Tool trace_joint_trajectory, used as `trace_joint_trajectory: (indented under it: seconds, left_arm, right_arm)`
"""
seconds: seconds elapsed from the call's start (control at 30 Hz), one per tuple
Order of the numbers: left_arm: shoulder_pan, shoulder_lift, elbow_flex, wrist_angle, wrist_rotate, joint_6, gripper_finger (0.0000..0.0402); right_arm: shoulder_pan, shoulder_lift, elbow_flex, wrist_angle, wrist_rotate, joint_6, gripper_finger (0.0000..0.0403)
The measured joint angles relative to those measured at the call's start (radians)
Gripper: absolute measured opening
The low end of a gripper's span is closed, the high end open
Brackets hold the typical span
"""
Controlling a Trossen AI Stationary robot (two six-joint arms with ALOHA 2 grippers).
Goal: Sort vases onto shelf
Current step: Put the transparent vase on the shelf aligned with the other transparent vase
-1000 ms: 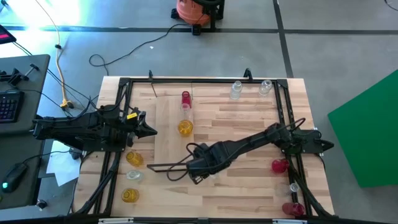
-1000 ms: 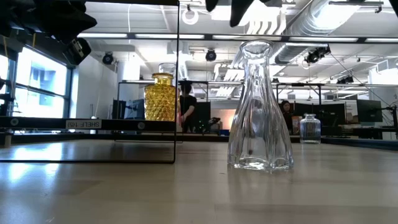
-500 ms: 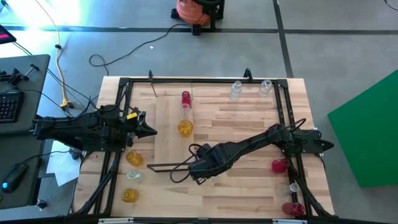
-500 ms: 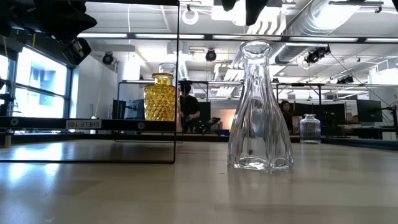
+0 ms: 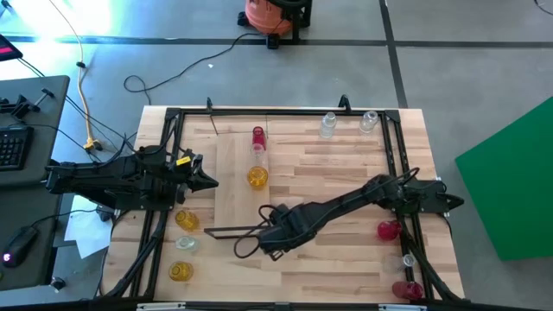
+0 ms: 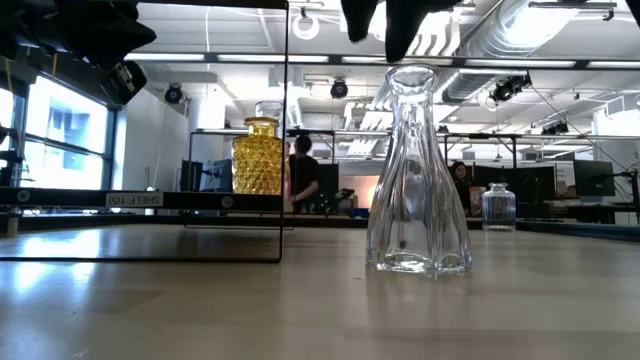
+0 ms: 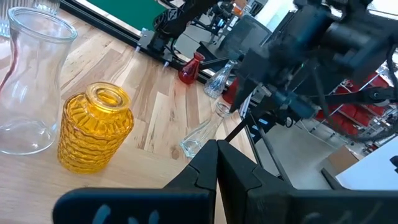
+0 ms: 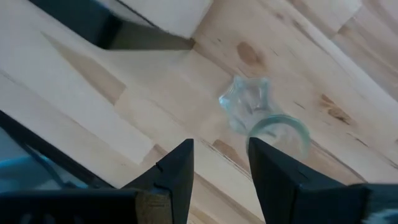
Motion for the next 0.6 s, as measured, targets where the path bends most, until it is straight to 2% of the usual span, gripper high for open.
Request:
trace_joint_trajectory:
  seconds: [0.6]
  left_arm:
    - [0.000,0.000,0.000,-0.001,0.000,0.001,0.0000]
  right_arm:
    - [0.001,0.030,0.003,-0.060,-0.024,-0.013,0.0135]
